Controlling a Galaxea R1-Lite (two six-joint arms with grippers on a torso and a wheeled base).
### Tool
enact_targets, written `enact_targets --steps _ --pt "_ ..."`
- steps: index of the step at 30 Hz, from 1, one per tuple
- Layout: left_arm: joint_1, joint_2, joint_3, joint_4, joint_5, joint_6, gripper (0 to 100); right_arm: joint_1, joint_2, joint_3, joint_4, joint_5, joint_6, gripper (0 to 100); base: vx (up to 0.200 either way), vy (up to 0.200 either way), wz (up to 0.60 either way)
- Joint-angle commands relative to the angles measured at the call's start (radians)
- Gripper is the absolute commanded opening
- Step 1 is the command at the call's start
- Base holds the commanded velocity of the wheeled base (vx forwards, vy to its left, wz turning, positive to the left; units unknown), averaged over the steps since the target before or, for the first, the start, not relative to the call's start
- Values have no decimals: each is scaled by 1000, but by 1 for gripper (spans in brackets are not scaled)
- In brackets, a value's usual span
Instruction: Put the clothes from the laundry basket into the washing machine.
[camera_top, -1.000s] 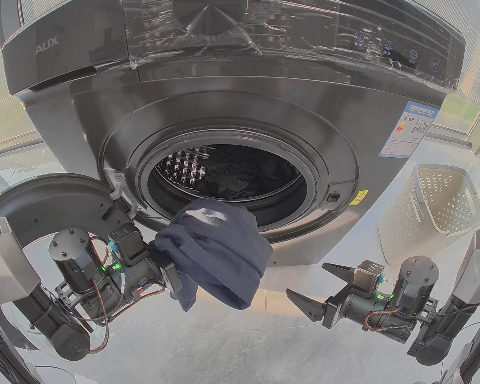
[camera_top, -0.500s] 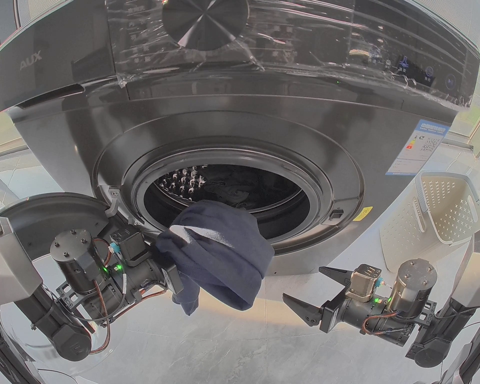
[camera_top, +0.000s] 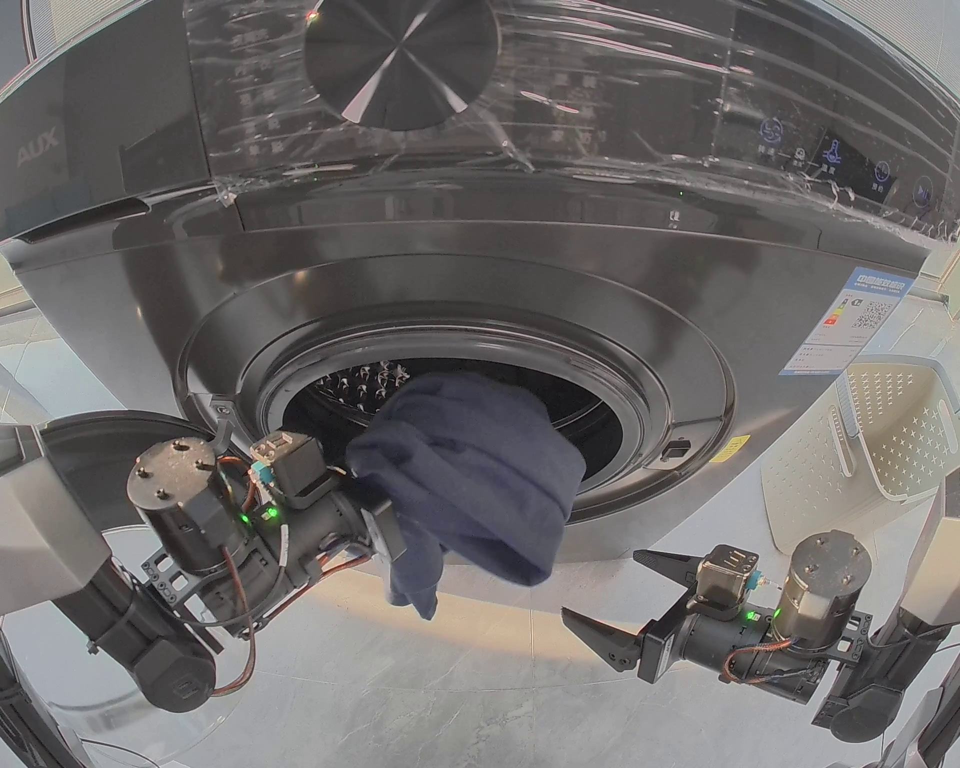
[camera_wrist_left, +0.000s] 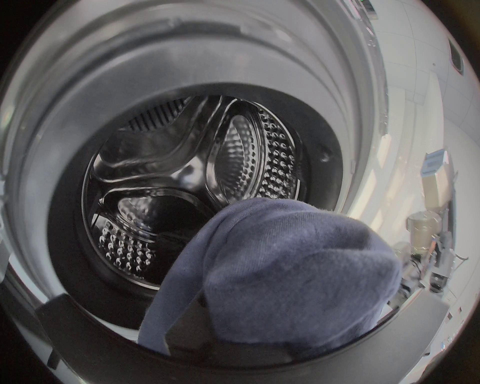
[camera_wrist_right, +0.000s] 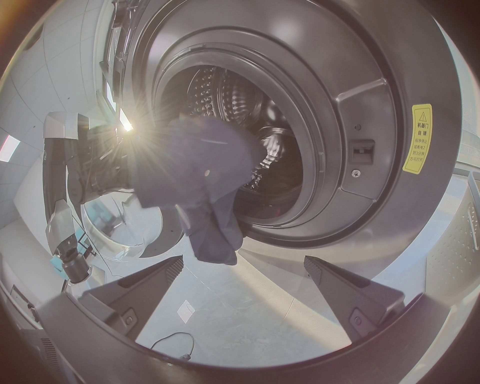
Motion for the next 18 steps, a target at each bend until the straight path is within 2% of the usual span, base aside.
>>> enact_targets --steps 1,2,10,18 --pt "-15 92 -109 0 57 -7 0 18 3 24 0 -1 0 100 0 0 0" --pt "-15 122 -140 2 74 -8 0 23 5 30 3 -3 2 100 0 0 0" --pt "-16 233 -209 0 86 -11 0 31 26 70 6 -12 2 100 0 0 0" --pt "-6 354 -405 4 113 -28 0 34 26 76 7 -12 3 100 0 0 0"
